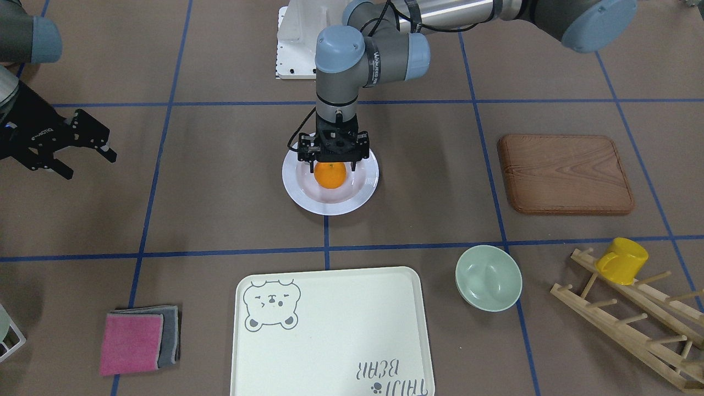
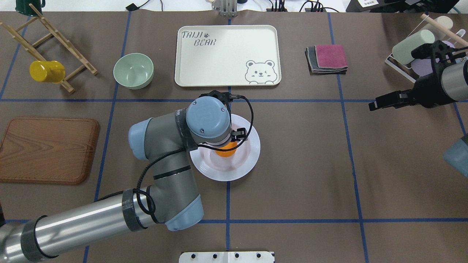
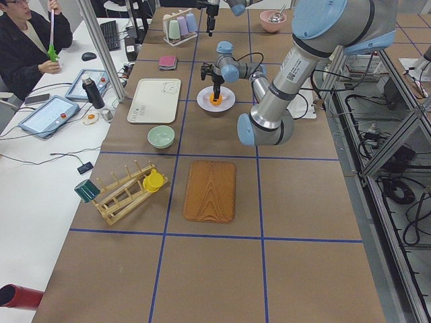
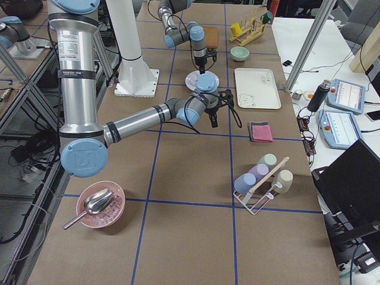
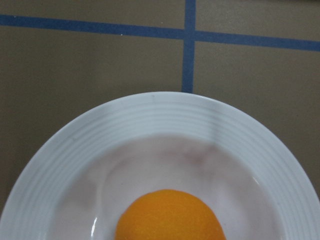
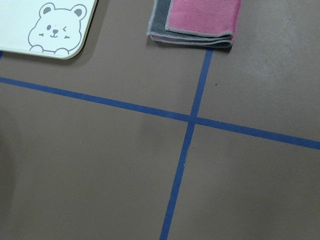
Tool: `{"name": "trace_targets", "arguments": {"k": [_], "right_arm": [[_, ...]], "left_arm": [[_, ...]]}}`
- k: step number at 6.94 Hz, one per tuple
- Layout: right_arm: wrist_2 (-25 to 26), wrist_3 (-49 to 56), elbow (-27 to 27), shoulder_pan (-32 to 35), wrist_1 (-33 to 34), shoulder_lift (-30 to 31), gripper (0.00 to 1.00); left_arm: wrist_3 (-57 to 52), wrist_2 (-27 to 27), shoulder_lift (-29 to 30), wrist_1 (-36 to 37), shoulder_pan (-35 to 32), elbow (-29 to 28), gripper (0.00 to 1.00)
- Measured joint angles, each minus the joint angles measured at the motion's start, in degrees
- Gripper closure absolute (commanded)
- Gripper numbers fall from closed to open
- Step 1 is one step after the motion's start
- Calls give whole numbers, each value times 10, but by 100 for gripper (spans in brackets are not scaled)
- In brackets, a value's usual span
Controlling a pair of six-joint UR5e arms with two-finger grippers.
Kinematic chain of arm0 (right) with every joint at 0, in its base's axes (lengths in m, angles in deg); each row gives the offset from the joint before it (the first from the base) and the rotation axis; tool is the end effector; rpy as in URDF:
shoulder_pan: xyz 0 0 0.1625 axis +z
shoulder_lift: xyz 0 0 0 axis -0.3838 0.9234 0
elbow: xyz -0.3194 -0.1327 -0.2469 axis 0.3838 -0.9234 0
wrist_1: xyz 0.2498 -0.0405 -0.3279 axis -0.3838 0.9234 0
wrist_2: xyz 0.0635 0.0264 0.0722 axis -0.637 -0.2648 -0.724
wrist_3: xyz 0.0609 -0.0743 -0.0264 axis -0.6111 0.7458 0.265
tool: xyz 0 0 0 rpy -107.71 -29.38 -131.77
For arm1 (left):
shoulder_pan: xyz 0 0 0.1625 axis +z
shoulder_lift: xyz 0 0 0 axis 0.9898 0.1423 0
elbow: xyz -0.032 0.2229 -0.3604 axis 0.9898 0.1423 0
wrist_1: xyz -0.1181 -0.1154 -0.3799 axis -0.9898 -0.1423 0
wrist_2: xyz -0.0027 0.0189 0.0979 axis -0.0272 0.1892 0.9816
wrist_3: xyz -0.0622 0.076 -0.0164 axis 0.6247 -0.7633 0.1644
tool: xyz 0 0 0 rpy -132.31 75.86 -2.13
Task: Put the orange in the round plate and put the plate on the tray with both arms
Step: 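Release the orange and withdraw the left gripper while the right gripper approaches the plate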
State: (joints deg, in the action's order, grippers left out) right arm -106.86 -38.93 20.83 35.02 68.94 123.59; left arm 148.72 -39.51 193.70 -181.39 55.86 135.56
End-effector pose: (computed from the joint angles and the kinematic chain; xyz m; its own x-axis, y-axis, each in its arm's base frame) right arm -0.2101 -0.4613 0.4129 0.4783 -0.1788 0.8598 -0.0846 0.9651 0.2478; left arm 0.5972 -0.4219 0.1704 0.6473 -0.0296 -0.7617 0.1644 0.9812 0.1015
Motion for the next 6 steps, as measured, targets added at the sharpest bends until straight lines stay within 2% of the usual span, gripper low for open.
{"name": "trace_targets", "arguments": {"k": [2,4,5,6], "right_arm": [[46,-150,2,-35,-84,-9,1],[131,-340,27,-98,-139,-10,2],[201,-426,51,-146,-145,-10,1],[306,-506,70,-214,-147,-11,1]], "left_arm": [[-103,-58,-74,78,-52,123,1],[-252,-118,-190,138,-133,248,1],[-343,-147,-251,151,-187,285,1],[-449,-180,-309,155,-251,306,1]]}}
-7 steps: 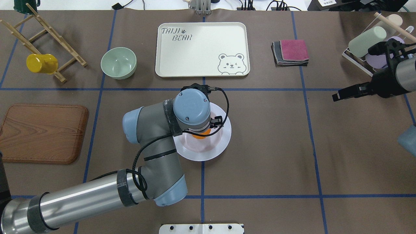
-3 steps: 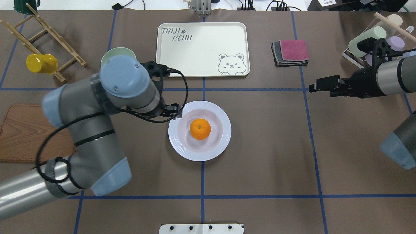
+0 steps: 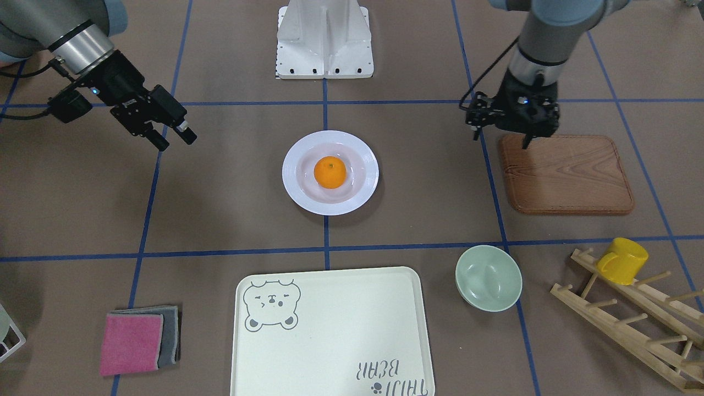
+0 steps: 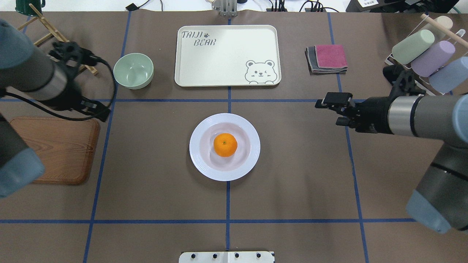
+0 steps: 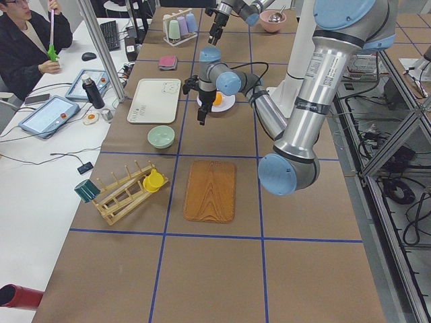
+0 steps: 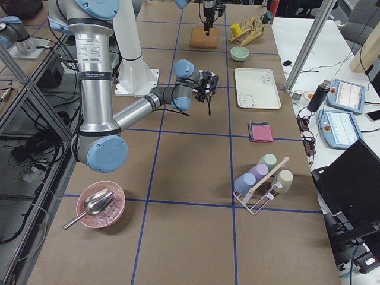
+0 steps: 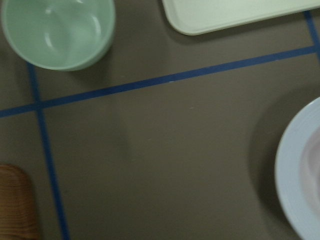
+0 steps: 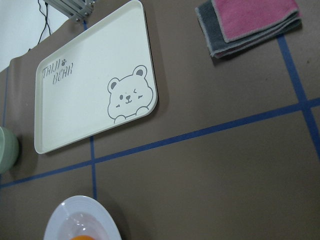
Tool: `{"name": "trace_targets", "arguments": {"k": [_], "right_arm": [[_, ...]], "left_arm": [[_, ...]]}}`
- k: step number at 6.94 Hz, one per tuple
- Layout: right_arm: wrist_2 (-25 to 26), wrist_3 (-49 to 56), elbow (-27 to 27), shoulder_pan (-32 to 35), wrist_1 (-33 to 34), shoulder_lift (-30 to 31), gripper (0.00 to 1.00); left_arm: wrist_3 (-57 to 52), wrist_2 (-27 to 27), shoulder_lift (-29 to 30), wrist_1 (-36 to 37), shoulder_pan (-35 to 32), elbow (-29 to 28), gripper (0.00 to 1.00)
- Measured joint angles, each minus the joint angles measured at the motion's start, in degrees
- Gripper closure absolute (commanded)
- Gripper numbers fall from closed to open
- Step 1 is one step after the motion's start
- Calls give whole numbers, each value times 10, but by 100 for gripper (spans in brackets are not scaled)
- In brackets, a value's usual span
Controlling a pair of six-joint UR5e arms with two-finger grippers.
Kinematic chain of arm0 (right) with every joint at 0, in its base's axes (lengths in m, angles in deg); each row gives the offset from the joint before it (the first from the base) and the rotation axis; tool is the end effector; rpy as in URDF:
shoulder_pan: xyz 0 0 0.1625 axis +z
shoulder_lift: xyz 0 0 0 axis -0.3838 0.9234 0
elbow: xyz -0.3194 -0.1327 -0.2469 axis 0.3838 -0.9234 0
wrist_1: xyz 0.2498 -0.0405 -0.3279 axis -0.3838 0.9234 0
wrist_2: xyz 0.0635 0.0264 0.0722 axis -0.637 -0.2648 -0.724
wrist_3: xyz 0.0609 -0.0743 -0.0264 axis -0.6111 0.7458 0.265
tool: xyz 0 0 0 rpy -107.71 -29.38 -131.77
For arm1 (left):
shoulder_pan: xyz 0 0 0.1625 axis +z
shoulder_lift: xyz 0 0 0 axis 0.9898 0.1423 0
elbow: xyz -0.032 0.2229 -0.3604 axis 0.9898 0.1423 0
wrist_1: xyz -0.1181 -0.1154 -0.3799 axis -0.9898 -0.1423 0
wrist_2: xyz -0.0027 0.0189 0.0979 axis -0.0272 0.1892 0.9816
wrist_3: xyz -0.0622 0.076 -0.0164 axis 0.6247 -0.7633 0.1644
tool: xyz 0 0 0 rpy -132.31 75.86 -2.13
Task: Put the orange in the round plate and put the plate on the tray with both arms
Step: 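Release the orange and withdraw the left gripper while the right gripper approaches the plate, then lower the right gripper to the plate rim nearest the robot and grasp it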
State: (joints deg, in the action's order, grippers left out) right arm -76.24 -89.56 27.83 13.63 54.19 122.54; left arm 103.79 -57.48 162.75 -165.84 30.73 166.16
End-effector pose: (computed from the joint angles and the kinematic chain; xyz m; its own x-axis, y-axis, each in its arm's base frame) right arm -0.3211 -0.3812 0.3234 0.0893 0.2846 0.9545 -0.4864 0.8487 -0.2076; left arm 0.2579 -0.4601 0.3170 0.7262 0.3305 -0.6028 -0.1838 0.9383 0.2930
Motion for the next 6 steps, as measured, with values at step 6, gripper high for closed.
{"name": "trace_targets", "arguments": {"k": [6], "right_arm": [[415,-188,4,-292,-1,-31,5]], "left_arm": [[-467,-131,-143,-4,-373,-139,1]]}}
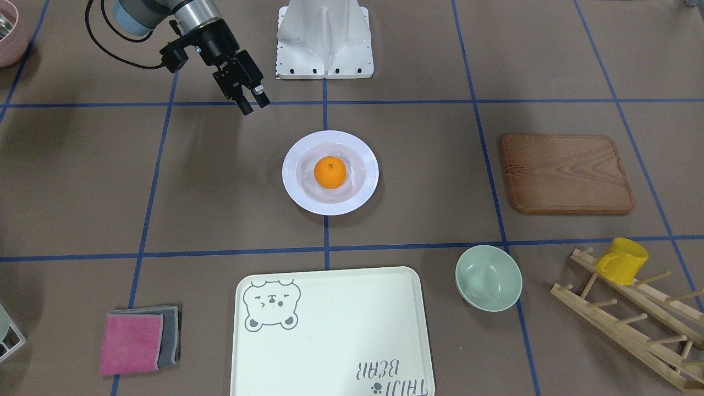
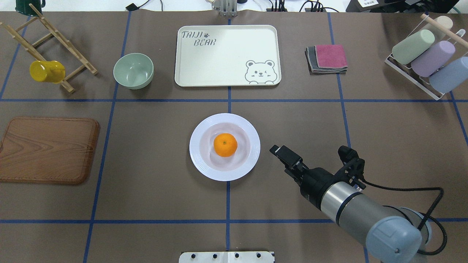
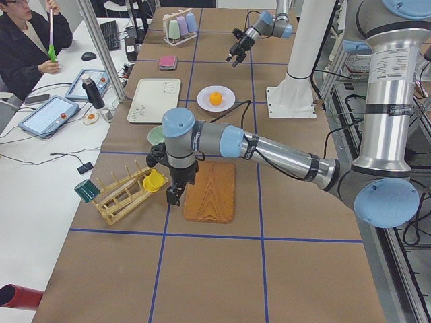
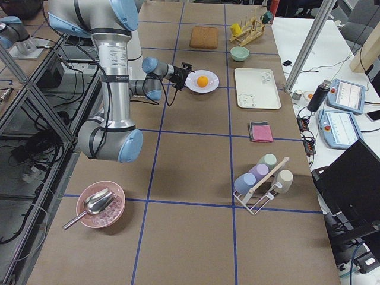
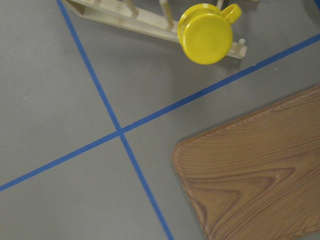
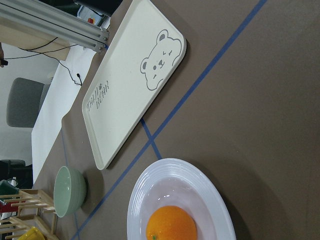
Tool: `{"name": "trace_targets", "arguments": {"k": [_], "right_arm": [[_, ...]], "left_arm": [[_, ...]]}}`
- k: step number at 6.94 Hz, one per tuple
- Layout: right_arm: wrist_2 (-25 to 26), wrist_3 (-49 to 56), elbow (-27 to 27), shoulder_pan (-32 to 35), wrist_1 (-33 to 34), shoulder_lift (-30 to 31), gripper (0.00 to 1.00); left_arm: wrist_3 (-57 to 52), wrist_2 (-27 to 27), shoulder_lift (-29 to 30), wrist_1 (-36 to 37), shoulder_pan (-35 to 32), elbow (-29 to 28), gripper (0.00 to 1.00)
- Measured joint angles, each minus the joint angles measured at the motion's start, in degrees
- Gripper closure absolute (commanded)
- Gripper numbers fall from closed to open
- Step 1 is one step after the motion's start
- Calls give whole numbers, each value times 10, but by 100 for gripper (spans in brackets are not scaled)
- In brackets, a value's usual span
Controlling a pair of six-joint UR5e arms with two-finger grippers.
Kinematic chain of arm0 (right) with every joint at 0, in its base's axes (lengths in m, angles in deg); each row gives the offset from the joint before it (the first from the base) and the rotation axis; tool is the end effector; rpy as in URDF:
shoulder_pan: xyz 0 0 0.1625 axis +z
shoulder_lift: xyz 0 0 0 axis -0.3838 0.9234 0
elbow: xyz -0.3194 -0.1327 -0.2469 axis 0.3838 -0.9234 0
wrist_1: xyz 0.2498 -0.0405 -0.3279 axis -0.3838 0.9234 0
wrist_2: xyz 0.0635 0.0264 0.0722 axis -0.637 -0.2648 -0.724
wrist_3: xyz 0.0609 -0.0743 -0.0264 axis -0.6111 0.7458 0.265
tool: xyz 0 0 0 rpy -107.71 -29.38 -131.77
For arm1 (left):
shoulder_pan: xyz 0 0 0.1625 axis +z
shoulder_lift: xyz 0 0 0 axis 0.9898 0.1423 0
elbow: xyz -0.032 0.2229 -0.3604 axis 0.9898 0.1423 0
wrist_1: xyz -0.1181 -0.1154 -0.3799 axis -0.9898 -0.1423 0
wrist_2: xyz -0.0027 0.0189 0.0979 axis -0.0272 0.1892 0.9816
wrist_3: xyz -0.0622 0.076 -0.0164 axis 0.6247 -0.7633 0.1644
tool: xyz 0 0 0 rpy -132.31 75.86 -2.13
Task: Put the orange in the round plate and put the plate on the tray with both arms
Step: 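Lower the right gripper to the plate rim nearest the robot and grasp it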
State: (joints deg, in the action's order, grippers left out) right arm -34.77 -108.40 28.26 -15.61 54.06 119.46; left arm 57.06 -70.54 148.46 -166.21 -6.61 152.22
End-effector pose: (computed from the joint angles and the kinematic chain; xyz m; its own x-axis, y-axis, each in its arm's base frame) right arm -0.4493 -0.2432 0.2913 -0.1736 0.3921 0.9034 -0.6256 0.6645 -0.4087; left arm -0.0560 -0.4886 0.5432 0.7250 0.3690 -0.5816 -0.2463 0.9274 0.2814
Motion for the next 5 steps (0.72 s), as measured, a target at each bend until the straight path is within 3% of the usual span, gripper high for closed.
{"name": "trace_targets", "arguments": {"k": [2,5], "right_arm": [[44,-65,-52,-34,-1,-45,11],[57,-133,-123,-35,2,-94,16]], "left_arm": [[-13,-14,-8,0,-28,-18,1],[-15,-17,-19,0,-32,-18,1]]}}
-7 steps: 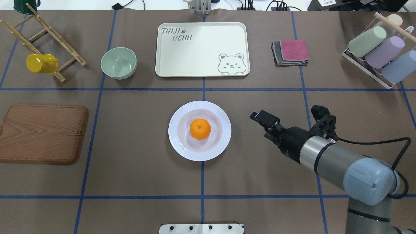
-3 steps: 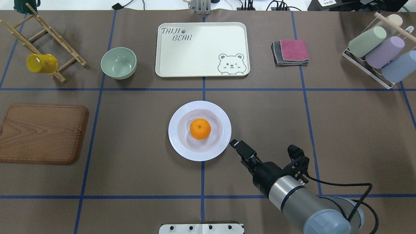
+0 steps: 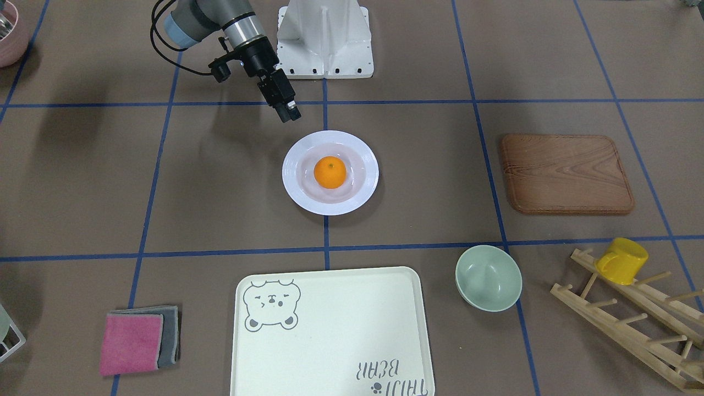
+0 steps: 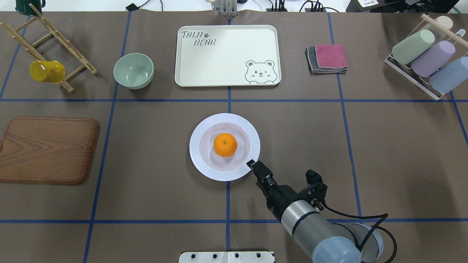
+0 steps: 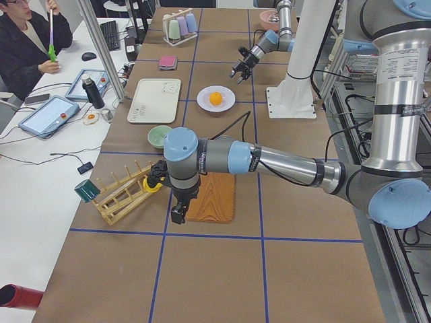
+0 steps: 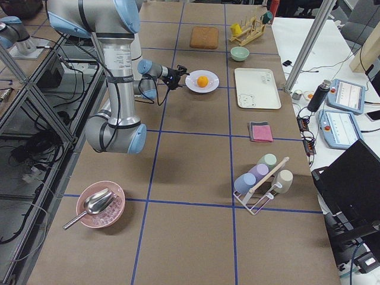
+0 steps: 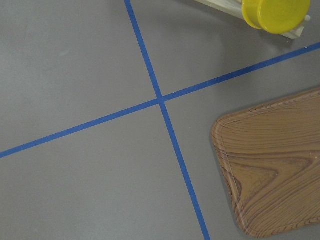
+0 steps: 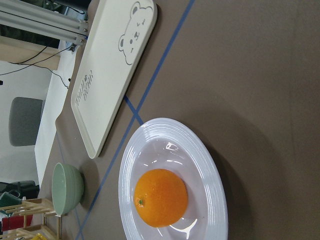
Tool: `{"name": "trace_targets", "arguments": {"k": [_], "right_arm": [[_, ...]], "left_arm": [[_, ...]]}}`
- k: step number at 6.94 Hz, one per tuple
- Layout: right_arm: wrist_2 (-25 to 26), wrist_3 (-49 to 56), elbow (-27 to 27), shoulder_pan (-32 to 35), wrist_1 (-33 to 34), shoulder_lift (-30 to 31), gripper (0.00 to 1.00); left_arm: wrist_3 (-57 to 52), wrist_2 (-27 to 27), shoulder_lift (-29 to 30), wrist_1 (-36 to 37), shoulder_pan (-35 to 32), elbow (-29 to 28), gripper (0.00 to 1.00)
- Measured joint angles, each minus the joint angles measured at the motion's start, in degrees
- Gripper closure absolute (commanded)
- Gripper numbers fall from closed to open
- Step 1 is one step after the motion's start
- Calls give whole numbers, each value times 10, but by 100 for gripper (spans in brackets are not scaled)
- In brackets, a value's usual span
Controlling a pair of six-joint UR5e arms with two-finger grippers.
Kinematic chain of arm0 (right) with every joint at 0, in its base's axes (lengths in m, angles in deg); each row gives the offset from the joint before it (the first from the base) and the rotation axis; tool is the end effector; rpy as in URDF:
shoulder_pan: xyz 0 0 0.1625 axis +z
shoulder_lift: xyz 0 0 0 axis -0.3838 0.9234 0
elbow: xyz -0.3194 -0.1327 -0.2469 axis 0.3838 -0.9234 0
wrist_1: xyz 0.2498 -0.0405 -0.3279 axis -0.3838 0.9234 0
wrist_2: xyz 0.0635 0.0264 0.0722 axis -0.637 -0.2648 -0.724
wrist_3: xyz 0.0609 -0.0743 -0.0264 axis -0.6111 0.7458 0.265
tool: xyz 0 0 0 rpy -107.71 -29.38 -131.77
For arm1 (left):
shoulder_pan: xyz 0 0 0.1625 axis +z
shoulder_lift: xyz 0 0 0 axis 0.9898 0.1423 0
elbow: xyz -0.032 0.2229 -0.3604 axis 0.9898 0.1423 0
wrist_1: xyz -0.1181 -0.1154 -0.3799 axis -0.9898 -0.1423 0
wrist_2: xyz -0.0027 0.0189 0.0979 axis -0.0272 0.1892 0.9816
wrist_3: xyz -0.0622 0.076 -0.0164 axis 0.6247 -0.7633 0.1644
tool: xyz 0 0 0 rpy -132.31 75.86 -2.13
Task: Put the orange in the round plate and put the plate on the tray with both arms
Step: 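Lower the right gripper to the plate rim nearest the robot and grasp it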
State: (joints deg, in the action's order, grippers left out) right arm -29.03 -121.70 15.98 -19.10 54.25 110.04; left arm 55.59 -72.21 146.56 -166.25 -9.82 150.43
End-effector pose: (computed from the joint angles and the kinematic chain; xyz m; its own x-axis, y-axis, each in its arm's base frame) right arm -0.5399 -0.2282 0.2992 -0.2891 0.5126 0.8085 -0.6216 0.5418 -0.5658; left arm -0.0807 -0.4725 0.5723 0.7202 0.3158 -0.6177 -0.2066 0.9476 0.2437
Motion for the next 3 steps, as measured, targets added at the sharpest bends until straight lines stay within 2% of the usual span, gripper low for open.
{"name": "trace_targets", "arguments": {"k": [2,3], "right_arm": [[-3,-4,-49,22,5,-26,19],[-8,-4,-75,35,8,-45,29]], "left_arm": [[0,0,-3,0,0,2,1],[0,0,-3,0,0,2,1]]}}
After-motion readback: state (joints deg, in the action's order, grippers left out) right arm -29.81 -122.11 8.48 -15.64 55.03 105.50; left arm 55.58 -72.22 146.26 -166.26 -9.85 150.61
